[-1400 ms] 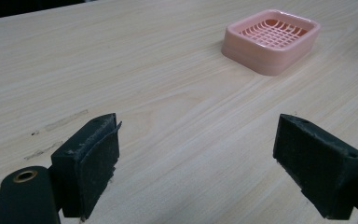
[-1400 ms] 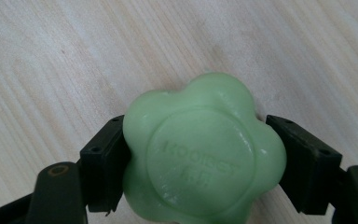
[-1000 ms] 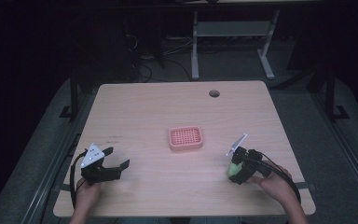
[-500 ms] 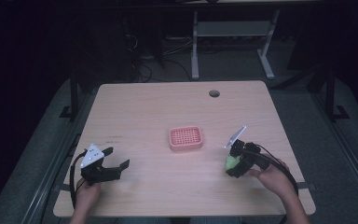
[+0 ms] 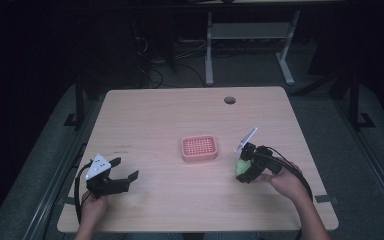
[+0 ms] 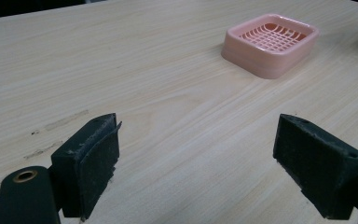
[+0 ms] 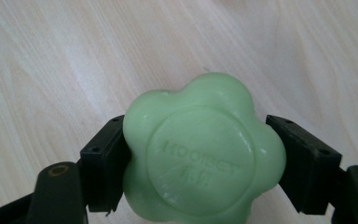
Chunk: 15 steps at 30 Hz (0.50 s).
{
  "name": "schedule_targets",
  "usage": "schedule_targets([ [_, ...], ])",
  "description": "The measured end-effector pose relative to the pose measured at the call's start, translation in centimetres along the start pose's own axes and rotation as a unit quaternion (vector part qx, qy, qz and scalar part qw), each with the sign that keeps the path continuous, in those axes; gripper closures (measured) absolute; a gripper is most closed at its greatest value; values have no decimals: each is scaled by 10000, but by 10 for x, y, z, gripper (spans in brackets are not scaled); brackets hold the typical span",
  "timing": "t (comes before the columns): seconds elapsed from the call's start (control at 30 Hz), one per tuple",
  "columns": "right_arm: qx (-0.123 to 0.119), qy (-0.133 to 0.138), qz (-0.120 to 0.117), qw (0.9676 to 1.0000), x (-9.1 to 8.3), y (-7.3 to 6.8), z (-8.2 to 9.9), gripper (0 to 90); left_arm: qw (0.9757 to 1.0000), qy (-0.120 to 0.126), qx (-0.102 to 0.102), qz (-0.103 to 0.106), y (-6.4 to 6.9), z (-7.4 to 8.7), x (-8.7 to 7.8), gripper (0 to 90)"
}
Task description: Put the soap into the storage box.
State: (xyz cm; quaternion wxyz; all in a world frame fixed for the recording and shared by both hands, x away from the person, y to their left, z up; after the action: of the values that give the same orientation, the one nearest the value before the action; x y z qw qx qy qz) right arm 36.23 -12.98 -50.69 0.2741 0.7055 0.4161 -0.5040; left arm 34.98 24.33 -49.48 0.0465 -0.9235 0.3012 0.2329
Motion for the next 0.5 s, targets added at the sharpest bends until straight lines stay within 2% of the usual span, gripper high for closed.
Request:
schedule_targets([
  [0.1, 7, 16, -12, 10000, -1, 2, -6, 262, 10000, -6, 8, -4, 0, 0, 0, 140],
  [0.5, -217, 12, -18, 9998, -5, 6, -32, 262, 10000, 5, -14, 11, 1, 0, 0, 140],
])
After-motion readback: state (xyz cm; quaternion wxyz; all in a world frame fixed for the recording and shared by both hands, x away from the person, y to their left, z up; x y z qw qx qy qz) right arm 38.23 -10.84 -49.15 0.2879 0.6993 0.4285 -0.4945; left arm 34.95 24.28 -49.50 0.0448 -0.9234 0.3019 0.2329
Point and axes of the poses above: each handheld gripper's, and its own axes: x roughly forward along the jaws, z roughly out of its underside, y roughly to its right, the point moved 10 cm from there along x, roughly forward along the jaws, and after that the axes turned 1 degree about -x, right-handed, at the moved point
